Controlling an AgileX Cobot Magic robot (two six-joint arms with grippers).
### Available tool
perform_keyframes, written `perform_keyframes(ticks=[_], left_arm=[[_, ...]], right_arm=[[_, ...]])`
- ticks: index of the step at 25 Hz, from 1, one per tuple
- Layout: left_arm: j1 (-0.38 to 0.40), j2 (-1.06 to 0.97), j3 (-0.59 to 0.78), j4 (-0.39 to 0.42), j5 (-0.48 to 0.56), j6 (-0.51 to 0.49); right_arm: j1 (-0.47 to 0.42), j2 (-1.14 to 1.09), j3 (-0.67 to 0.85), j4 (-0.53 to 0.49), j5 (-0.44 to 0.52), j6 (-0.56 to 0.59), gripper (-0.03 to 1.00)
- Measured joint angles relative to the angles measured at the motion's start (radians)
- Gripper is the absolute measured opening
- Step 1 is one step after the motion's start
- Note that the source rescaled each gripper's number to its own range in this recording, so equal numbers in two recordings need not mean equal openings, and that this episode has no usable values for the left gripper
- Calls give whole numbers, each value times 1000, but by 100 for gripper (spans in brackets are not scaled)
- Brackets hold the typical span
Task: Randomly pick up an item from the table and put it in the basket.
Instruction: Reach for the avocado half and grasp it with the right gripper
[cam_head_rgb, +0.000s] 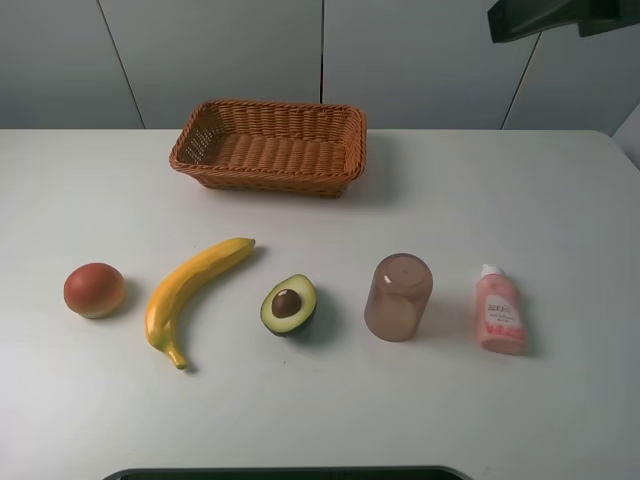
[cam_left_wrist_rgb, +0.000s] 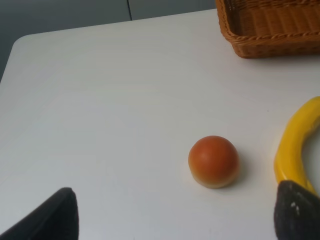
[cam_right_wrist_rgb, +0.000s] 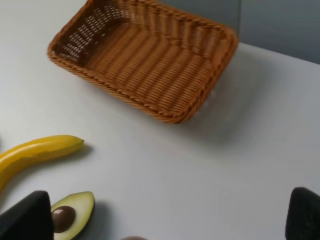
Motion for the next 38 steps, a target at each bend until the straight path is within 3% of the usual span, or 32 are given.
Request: perform_keyframes(ticks=[8,16,23,31,38], left_arm=[[0,0,0,0,0,0],[0,0,0,0,0,0],[0,0,0,0,0,0],[0,0,0,0,0,0],[0,0,0,0,0,0]], right_arm=[[277,252,0,-62,-154,149,100],[458,437,0,-136,-179,337,100],[561,575,-1,-176,-150,396,100],[622,726,-14,-193,-152,402,100],[650,823,-116,-193,-127,398,100]])
